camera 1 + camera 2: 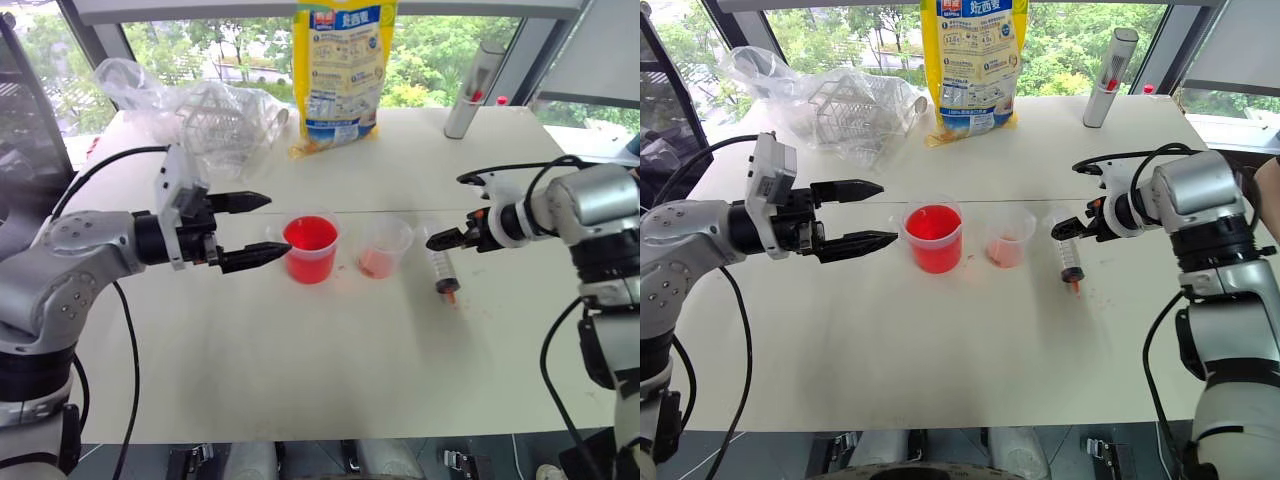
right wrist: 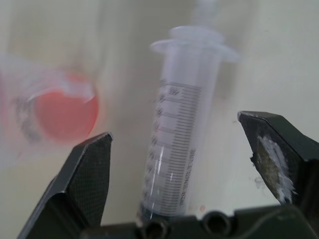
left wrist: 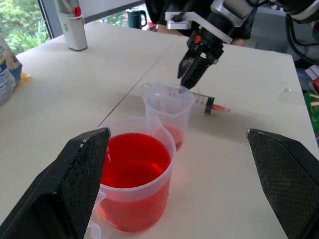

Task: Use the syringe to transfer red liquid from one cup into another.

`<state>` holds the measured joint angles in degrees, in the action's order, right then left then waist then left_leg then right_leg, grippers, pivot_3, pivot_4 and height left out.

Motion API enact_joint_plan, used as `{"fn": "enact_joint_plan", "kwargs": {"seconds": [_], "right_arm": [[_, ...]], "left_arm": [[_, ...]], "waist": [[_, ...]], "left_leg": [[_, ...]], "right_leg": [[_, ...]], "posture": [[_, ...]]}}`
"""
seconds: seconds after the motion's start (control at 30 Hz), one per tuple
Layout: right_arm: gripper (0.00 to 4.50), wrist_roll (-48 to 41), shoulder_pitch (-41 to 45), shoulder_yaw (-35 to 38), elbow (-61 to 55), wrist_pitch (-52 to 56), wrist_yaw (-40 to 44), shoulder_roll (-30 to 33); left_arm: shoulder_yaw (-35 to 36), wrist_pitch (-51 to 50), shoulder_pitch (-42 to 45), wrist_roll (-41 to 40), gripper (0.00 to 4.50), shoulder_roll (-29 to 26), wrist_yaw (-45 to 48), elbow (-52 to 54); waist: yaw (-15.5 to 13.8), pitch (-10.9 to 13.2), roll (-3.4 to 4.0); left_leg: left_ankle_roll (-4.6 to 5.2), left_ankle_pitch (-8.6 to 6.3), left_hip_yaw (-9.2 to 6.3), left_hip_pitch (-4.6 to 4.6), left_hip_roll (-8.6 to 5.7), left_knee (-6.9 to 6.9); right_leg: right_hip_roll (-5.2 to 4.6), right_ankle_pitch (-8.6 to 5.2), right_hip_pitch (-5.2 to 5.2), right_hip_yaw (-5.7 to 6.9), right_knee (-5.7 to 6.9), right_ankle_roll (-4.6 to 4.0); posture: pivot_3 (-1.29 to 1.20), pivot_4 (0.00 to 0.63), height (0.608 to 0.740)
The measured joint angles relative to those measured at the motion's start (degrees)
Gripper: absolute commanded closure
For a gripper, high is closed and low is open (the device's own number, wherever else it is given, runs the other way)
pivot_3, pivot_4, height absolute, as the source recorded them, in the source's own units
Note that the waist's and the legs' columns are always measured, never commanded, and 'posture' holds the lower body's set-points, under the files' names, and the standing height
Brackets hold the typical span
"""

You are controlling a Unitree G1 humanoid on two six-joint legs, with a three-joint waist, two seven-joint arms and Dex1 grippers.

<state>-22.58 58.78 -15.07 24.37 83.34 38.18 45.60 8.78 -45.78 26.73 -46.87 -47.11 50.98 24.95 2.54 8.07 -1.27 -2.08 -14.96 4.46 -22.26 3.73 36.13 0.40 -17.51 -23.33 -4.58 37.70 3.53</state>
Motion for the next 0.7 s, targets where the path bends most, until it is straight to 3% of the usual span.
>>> {"fn": "enact_joint_plan", "kwargs": {"seconds": [0.33, 0.43, 0.57, 0.7], "right_arm": [[0.09, 6.04, 1.99, -4.60, 10.69, -5.21, 1.66, -5.34], [1.00, 7.71, 2.50, -5.11, 12.11, -6.59, 2.24, -6.26], [2.99, 9.03, 2.76, -5.06, 12.91, -7.26, 2.96, -7.29], [3.14, 9.88, 2.74, -4.84, 12.77, -6.92, 3.50, -7.33]], "left_arm": [[1.20, -0.02, -1.31, -0.12, 0.00, -0.09, -1.65, 1.18], [1.20, -0.02, -1.34, -0.12, 0.00, -0.09, -2.02, 1.27], [1.20, 0.04, -1.36, -0.06, 0.00, -0.09, -2.40, 1.54], [1.17, 0.30, -1.30, 0.16, 0.00, -0.09, -2.32, 1.47]], "waist": [[0.05, -0.01, 0.00], [0.08, -0.01, 0.00], [0.10, -0.03, -0.01], [0.04, -0.04, -0.04]], "left_leg": [[0.00, 0.00, 0.01, 0.04, -0.01, 0.04], [0.00, 0.00, 0.00, 0.06, -0.01, 0.05], [0.00, 0.00, 0.00, 0.09, -0.01, 0.05], [0.00, 0.00, 0.00, 0.09, -0.01, 0.05]], "right_leg": [[0.02, 0.00, -0.01, 0.00, 0.15, 0.00], [0.03, 0.00, 0.00, 0.00, 0.18, 0.00], [0.03, 0.00, 0.01, 0.00, 0.21, 0.00], [0.02, 0.00, 0.01, 0.00, 0.21, 0.00]], "posture": [[0.00, 0.150, 0.740], [0.00, 0.150, 0.740], [0.00, 0.150, 0.740], [0.00, 0.150, 0.740]]}}
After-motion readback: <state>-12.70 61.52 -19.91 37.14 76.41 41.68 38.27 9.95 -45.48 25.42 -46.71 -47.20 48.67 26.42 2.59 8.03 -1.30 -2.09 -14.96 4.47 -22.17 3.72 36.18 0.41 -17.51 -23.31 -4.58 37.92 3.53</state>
